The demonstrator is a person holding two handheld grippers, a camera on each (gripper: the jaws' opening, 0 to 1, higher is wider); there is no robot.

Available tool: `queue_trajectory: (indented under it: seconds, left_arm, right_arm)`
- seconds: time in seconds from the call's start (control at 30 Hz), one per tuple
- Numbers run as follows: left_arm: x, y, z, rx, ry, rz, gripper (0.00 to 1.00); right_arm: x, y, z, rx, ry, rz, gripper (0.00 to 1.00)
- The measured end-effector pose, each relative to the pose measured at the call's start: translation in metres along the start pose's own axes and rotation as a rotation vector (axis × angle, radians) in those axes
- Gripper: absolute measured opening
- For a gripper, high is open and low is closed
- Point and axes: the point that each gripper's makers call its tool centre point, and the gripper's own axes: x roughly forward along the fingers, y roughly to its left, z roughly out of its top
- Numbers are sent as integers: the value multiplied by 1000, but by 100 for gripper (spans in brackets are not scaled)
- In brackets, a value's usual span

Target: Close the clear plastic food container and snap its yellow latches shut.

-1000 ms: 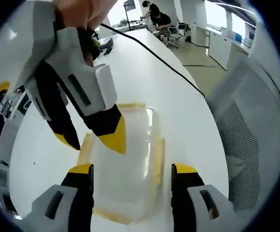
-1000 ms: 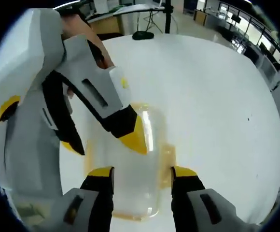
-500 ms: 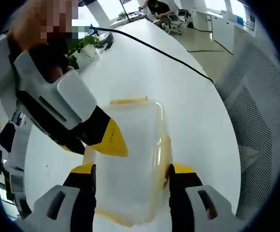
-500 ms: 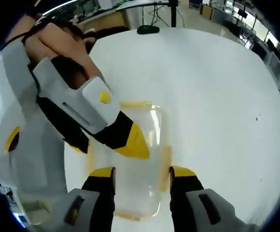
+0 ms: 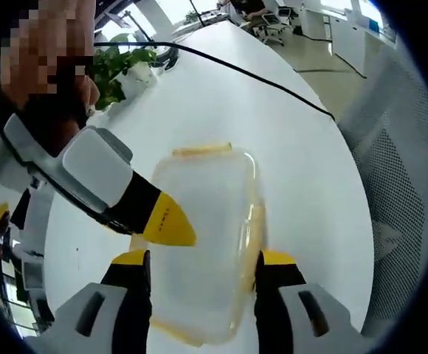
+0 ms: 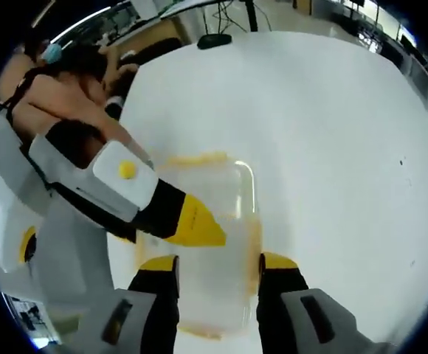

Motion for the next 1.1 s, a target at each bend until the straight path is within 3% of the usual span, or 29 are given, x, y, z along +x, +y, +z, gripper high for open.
queue_trajectory:
  seconds: [0.27, 0.6, 0.83, 0.93, 1.1]
  left_arm:
    - [-1, -3, 3, 4, -7, 4, 56]
    - [-1, -3, 4, 13, 9, 3, 58]
    - [-2, -3, 4, 31, 16, -11, 58]
    - [-3, -2, 4, 44, 11, -25, 59]
    - [-6, -3, 5, 17, -2, -42, 58]
  right_arm:
    - [-1, 0, -4, -5, -57, -5, 42]
    - [-3, 4, -2, -72, -29, -65, 42]
    - [-5, 3, -5, -59, -29, -99, 42]
    - [-6, 1, -6, -20, -39, -127, 43]
    - [-9, 2, -7, -24, -78, -172, 44]
